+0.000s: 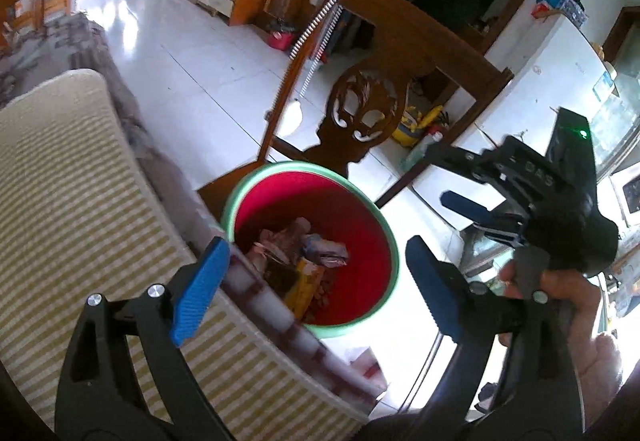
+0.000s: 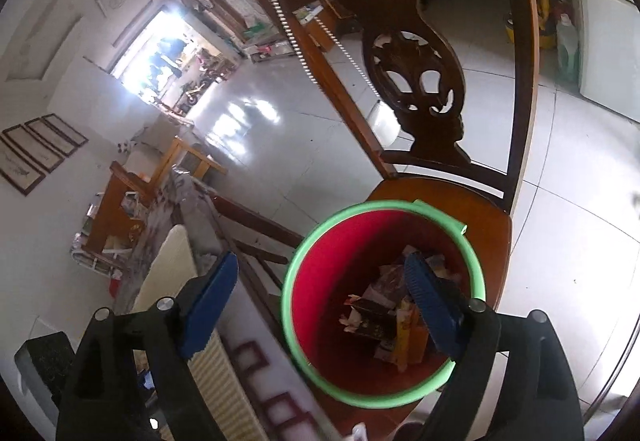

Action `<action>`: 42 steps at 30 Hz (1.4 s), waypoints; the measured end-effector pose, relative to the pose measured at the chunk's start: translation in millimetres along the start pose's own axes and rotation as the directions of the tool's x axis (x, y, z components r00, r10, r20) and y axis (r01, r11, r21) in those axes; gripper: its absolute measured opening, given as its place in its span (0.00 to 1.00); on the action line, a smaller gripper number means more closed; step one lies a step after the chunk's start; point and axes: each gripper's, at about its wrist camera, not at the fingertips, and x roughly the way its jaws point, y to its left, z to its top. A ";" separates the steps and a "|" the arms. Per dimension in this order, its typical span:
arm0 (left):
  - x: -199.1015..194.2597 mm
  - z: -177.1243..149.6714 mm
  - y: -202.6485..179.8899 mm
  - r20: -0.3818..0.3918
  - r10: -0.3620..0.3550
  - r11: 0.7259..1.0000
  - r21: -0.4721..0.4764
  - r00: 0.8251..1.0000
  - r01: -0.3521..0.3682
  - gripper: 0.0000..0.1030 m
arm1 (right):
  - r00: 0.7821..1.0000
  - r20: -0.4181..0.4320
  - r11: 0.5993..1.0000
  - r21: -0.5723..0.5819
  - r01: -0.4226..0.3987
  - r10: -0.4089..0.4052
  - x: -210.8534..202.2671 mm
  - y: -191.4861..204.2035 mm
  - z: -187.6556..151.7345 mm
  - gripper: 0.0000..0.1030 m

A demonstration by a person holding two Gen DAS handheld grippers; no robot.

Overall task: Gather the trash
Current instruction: 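Carry pack and wrapper to the red bucket and open both tools, then return to the bed and grasp the yellow snack box with the left tool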

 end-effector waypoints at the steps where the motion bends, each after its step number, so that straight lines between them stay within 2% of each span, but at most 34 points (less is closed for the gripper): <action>1: -7.4 -2.8 4.6 0.012 0.018 1.000 -0.015 1.000 -0.017 0.86 | 1.000 -0.006 1.000 -0.009 -0.014 0.014 -1.9 6.1 -4.0 0.80; 4: -32.4 -10.7 23.6 0.045 0.072 0.996 -0.059 0.996 -0.069 0.86 | 0.995 -0.040 0.995 -0.032 -0.093 0.091 -7.9 31.4 -21.5 0.80; 8: -65.7 -16.2 56.4 0.069 0.182 0.982 -0.068 0.981 -0.177 0.86 | 0.973 -0.092 0.973 -0.080 -0.218 0.210 -10.4 79.0 -51.5 0.81; 11: -100.8 -25.5 89.2 0.080 0.303 0.953 -0.044 0.950 -0.300 0.86 | 0.949 -0.161 0.949 -0.123 -0.291 0.270 3.5 110.4 -75.1 0.83; 14: -139.3 -36.6 129.9 0.090 0.422 0.907 -0.049 0.902 -0.419 0.86 | 0.942 -0.250 0.955 -0.139 -0.262 0.222 30.0 126.8 -102.7 0.83; 15: -149.9 -38.9 144.6 0.083 0.465 0.885 -0.050 0.882 -0.462 0.86 | 0.942 -0.272 0.958 -0.154 -0.243 0.195 32.7 131.4 -105.8 0.82; 16: -160.5 -41.3 161.8 0.069 0.509 0.861 -0.052 0.858 -0.507 0.86 | 0.942 -0.263 0.945 -0.194 -0.262 0.207 30.1 138.4 -107.0 0.82; 18: -178.7 -47.1 199.5 0.017 0.574 0.817 -0.071 0.819 -0.572 0.86 | 0.957 -0.216 0.935 -0.257 -0.246 0.193 24.0 145.1 -108.0 0.82; 20: -188.6 -52.5 224.7 -0.026 0.601 0.794 -0.096 0.799 -0.600 0.85 | 0.957 -0.229 0.939 -0.251 -0.237 0.181 26.6 146.0 -110.1 0.82; 22: -192.3 -58.7 248.1 -0.083 0.612 0.778 -0.115 0.787 -0.617 0.79 | 0.954 -0.238 0.944 -0.230 -0.237 0.182 28.0 144.2 -109.6 0.82; 23: -191.1 -62.0 257.6 -0.115 0.608 0.776 -0.119 0.785 -0.619 0.77 | 0.955 -0.233 0.946 -0.224 -0.234 0.181 27.3 143.1 -109.4 0.82; 26: -180.6 -72.1 267.4 -0.166 0.582 0.791 -0.112 0.796 -0.602 0.72 | 0.951 -0.244 0.949 -0.206 -0.240 0.188 29.0 135.0 -107.6 0.82; 29: -167.5 -77.1 273.1 -0.191 0.606 0.777 -0.068 0.772 -0.626 0.73 | 0.949 -0.258 0.951 -0.202 -0.235 0.180 31.6 134.1 -106.7 0.82; 31: -163.1 -79.7 279.4 -0.205 0.601 0.778 -0.069 0.772 -0.624 0.73 | 0.949 -0.264 0.951 -0.204 -0.230 0.173 32.9 134.6 -107.2 0.82; 32: -162.6 -81.1 280.0 -0.203 0.605 0.775 -0.072 0.770 -0.628 0.69 | 0.948 -0.269 0.952 -0.205 -0.228 0.169 33.6 135.0 -107.3 0.82; 33: -162.5 -80.5 279.3 -0.200 0.612 0.769 -0.074 0.765 -0.635 0.58 | 0.948 -0.275 0.953 -0.207 -0.222 0.161 34.9 135.8 -107.8 0.82; 36: -167.0 -82.6 275.5 -0.192 0.587 0.785 -0.105 0.787 -0.611 0.44 | 0.947 -0.285 0.956 -0.206 -0.210 0.146 37.5 136.6 -109.4 0.82; 37: -169.6 -85.7 273.8 -0.192 0.560 0.800 -0.128 0.806 -0.586 0.42 | 0.947 -0.289 0.956 -0.207 -0.206 0.141 38.6 136.5 -109.5 0.82; 38: -171.2 -87.2 271.5 -0.192 0.549 0.805 -0.141 0.813 -0.577 0.39 | 0.947 -0.293 0.958 -0.209 -0.198 0.131 39.8 137.1 -110.0 0.82; 40: -179.8 -94.8 265.6 -0.182 0.537 0.806 -0.177 0.824 -0.565 0.36 | 0.946 -0.302 0.959 -0.214 -0.185 0.115 42.2 138.0 -110.8 0.82; 42: -194.2 -106.1 259.6 -0.163 0.516 0.808 -0.233 0.841 -0.541 0.35 | 0.947 -0.306 0.957 -0.232 -0.173 0.097 43.2 140.1 -112.4 0.82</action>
